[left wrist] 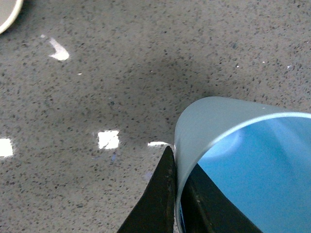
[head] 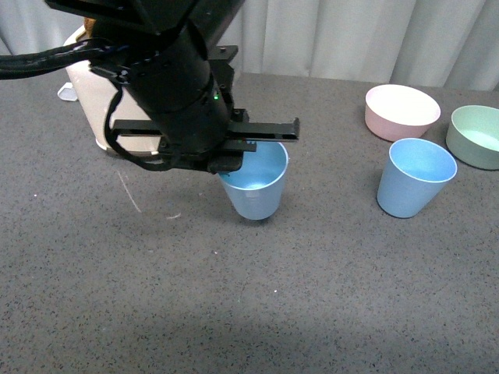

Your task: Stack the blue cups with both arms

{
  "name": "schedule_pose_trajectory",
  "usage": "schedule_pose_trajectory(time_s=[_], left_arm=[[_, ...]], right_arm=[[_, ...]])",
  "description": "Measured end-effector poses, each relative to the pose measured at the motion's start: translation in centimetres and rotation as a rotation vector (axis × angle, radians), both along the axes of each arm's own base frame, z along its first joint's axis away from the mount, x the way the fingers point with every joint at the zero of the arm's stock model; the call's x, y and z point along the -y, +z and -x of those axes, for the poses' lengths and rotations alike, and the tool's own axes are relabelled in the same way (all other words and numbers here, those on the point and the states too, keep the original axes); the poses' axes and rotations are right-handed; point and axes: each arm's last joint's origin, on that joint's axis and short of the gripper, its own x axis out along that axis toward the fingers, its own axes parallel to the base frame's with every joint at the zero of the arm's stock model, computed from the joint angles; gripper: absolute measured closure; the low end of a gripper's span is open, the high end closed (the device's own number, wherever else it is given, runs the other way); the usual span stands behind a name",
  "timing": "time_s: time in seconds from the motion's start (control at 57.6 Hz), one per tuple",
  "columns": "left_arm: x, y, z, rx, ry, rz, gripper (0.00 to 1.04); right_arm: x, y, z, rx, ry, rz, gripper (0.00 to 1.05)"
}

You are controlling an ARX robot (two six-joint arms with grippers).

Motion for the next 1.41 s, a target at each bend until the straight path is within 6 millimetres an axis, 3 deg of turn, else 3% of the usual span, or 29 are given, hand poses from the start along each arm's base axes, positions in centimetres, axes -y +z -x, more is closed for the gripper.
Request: schedule_pose_trajectory(time_s=[0.278,0.695,1.025,1.303,1.407], left_arm=[[3.0,-0.5,-0.8,-0.02,-0.032,0.007,1.01],[3.1,-1.2,-0.9,-0.059,0.005,0.001,1.01],[3.2,-0.9,-1.0,-0.065,0.01,0.017,0.53],[2.6,2.1,-0.7,0.009,0.018,0.009,0.07],[2.6,2.4,-0.7,0.016,0.014,0.01,0.07]], right_arm=[[0.0,0.0,0.0,0.0,0.0,0.0,0.1],[0.0,0.0,0.0,0.0,0.0,0.0,0.1],[0.0,0.0,0.0,0.0,0.0,0.0,0.1],[0.0,0.0,0.0,0.0,0.0,0.0,0.1],[0.0,0.0,0.0,0.0,0.0,0.0,0.1]])
